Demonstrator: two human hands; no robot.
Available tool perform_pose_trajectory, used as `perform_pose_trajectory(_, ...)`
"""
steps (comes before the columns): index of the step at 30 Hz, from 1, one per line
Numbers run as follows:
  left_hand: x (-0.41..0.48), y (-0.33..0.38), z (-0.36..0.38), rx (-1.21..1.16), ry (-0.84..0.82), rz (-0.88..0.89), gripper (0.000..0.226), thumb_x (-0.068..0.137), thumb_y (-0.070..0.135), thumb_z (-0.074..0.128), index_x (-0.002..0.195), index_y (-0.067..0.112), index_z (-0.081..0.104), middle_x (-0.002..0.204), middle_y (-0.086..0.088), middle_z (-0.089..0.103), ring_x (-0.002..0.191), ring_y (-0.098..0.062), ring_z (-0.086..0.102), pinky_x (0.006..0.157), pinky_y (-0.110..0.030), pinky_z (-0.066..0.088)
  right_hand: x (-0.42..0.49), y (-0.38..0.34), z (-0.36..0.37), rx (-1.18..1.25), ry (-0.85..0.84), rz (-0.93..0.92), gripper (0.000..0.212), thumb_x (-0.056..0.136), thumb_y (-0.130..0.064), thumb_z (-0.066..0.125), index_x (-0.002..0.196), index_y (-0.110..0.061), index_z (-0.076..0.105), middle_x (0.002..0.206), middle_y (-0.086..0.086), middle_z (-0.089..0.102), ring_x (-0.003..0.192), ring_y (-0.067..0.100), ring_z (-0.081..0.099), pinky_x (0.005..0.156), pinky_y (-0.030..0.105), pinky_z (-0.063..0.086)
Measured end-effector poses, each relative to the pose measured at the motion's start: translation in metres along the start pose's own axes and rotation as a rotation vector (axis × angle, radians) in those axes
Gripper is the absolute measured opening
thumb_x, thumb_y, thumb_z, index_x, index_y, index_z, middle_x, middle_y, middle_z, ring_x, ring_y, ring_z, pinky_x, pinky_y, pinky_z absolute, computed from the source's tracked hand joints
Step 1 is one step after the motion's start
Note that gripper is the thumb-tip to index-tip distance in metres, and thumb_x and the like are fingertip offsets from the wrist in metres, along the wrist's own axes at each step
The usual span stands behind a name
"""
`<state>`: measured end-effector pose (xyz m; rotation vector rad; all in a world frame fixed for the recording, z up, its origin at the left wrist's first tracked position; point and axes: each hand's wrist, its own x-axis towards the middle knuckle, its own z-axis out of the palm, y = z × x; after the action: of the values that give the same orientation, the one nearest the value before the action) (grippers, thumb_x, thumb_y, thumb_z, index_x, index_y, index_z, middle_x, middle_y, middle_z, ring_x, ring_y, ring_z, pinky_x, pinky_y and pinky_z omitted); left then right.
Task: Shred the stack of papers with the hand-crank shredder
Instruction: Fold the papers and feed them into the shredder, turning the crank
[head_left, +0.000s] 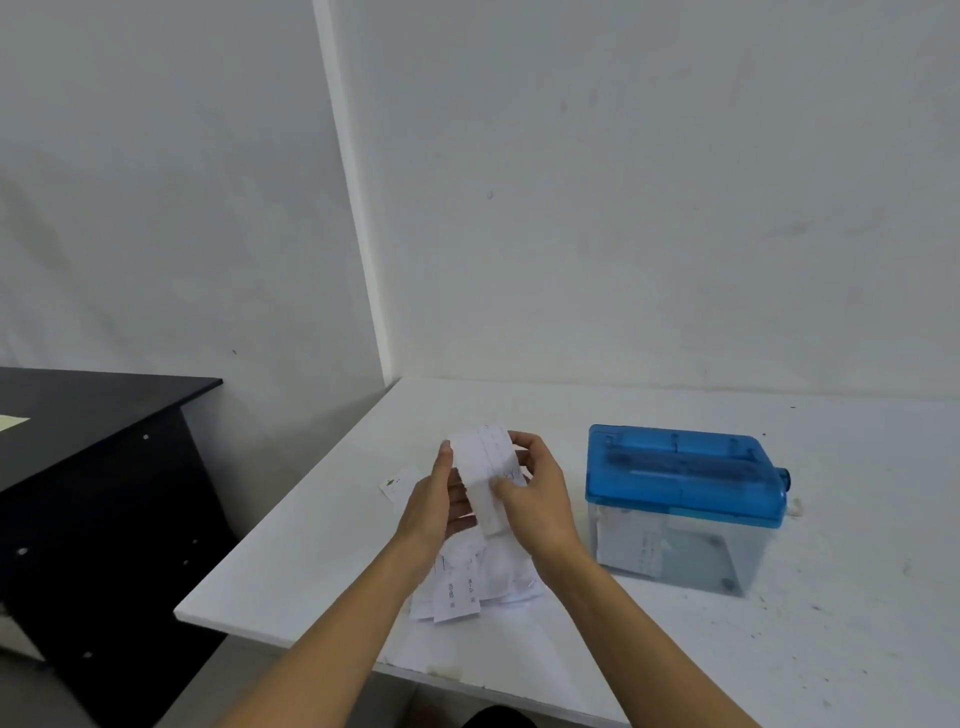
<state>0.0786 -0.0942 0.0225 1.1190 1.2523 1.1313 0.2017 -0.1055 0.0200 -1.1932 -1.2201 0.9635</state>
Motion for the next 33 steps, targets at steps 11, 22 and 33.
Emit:
perform_pose_trajectory(11, -0.002, 0.033, 0.021, -0.340, 0.080, 0.064, 0.018, 0.100, 0.013, 0.061, 0.112, 0.008, 0.073, 0.105, -0.007, 0.077, 0.096, -0.024, 0.075, 0.088, -0.039, 0.059, -0.009, -0.014, -0.018, -0.133, -0.149, 0.099, 0.076, 0.093, 0.000, 0.060, 0.153, -0.034, 0.026, 0.143, -0.005, 0.047, 0.123, 0.019, 0.051, 0.101, 0.041, 0.051)
perform_pose_trajectory(22, 0.007, 0.080, 0.023, -0.443, -0.137, 0.095, 0.039, 0.097, -0.010, 0.050, 0.133, 0.004, 0.060, 0.121, -0.011, 0.072, 0.112, -0.026, 0.069, 0.097, -0.038, 0.055, -0.014, -0.039, -0.046, -0.039, -0.196, 0.127, 0.067, 0.086, 0.003, 0.067, 0.141, -0.030, 0.046, 0.106, 0.000, 0.065, 0.095, 0.014, 0.067, 0.074, 0.023, 0.057)
perform_pose_trajectory(33, 0.004, 0.092, 0.053, -0.172, -0.085, 0.108, 0.017, 0.098, 0.020, 0.065, 0.111, 0.012, 0.072, 0.108, -0.003, 0.077, 0.101, -0.024, 0.072, 0.073, -0.032, 0.058, -0.022, -0.060, -0.080, -0.119, -0.117, 0.075, 0.055, 0.086, -0.011, 0.073, 0.134, -0.026, 0.051, 0.103, -0.002, 0.071, 0.091, 0.017, 0.072, 0.088, 0.039, 0.059)
